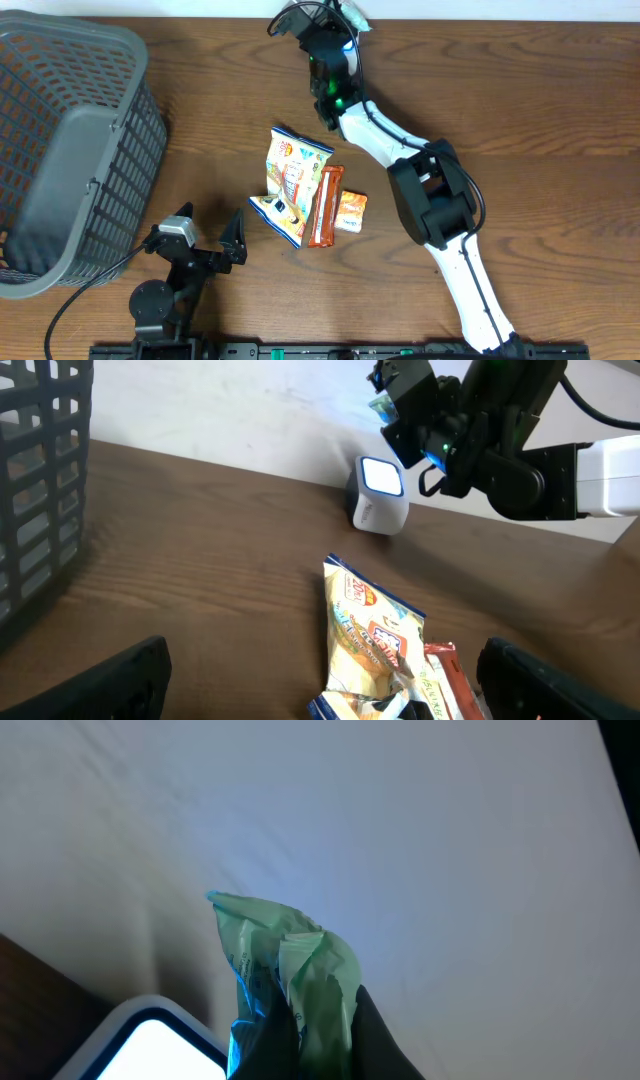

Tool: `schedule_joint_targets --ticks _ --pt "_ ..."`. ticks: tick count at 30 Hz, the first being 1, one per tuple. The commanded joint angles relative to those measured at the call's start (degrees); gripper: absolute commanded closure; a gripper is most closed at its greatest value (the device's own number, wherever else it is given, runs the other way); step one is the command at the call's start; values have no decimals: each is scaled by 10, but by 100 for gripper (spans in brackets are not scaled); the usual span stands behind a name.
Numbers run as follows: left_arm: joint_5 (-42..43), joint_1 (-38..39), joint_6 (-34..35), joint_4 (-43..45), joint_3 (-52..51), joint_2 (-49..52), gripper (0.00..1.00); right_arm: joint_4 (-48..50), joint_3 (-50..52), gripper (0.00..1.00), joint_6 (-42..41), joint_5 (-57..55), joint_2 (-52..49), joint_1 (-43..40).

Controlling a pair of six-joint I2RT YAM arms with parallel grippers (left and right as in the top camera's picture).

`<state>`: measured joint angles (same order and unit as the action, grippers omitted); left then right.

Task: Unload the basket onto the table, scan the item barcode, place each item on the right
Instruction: 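Raise the green pouch up in front of the white scanner, then carry the green pouch right off the table and release it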

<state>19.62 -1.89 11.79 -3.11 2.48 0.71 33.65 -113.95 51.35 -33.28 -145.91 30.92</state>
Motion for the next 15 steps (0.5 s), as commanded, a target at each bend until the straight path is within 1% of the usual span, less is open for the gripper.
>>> schedule_joint_targets --ticks 1,3,5,8,12,15 --pt "9 -3 -1 -6 -16 0 2 -9 -17 99 -16 -14 -5 0" --pt "9 -3 -1 -6 -16 0 2 -16 -17 99 -12 -34 -3 1" --pt "9 -3 -1 -6 -16 0 2 -33 -17 99 15 -56 3 1" --pt "9 -3 -1 -6 -16 0 2 -83 -17 99 20 -93 29 -4" --pt "9 -3 -1 -6 -16 0 2 -204 -17 99 7 -121 87 -23" --pt "9 -3 -1 -6 -16 0 2 -291 -16 99 -37 -147 133 -49"
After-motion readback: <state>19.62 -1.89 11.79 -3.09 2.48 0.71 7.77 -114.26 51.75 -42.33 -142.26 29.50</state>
